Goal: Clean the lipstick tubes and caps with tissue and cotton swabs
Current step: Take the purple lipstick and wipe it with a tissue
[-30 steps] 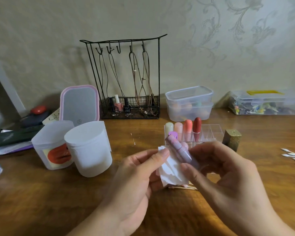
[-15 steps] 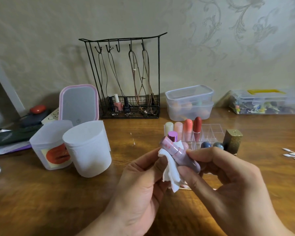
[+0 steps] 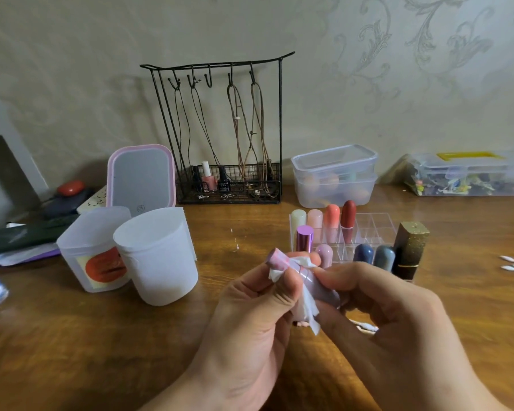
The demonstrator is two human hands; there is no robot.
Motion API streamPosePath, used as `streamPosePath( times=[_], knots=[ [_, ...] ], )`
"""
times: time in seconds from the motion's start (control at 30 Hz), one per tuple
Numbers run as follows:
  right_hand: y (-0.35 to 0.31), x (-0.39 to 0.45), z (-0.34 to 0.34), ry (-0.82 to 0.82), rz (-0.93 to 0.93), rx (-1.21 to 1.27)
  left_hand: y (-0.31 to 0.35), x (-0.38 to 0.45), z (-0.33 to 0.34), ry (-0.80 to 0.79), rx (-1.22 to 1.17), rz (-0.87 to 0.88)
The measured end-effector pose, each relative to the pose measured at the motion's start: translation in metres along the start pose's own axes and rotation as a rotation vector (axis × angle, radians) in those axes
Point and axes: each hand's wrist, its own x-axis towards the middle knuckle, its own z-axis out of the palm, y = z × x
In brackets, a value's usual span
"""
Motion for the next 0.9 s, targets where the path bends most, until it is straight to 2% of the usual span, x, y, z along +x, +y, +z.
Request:
streamPosePath(
  times=[0.07,0.2,0.33,0.43,0.5,0.57,0.63,0.73,0.8,0.9],
  knots=[
    [-0.002,0.000,-0.001,-0.056,0.096,0.113,0.001,0.000,0.000,-0.011,-0.002,0.013],
    [-0.007,0.006,-0.006,-0.197,0.357,0.531,0.004,-0.001,0.005,-0.009,0.044,0.049],
    [-0.013,0.014,-0.011,-0.281,0.553,0.717,0.004,0.001,0.004,0.016,0.074,0.044],
    [-0.019,0.017,-0.011,-0.358,0.805,1.027,0.003,0.001,0.002,-0.028,0.103,0.055],
    [-0.022,0.016,-0.008,-0.357,0.945,1.131,-0.001,0.001,0.003,-0.039,0.163,0.054],
    [-0.018,0.013,-0.004,-0.289,0.935,1.062,-0.003,0.001,0.002,-0.013,0.172,0.068],
    [-0.013,0.012,0.000,-0.188,0.795,1.004,-0.001,0.002,0.003,0.011,0.117,0.114],
    [-0.007,0.008,0.003,-0.191,0.647,0.834,0.004,0.001,0.005,0.015,0.053,0.134],
    [-0.008,0.007,0.001,-0.233,0.681,0.819,0.004,0.001,0.005,-0.002,0.036,0.117],
    [-0.016,0.008,-0.001,-0.377,0.847,0.998,0.005,0.001,0.003,0.000,0.089,0.095]
  ],
)
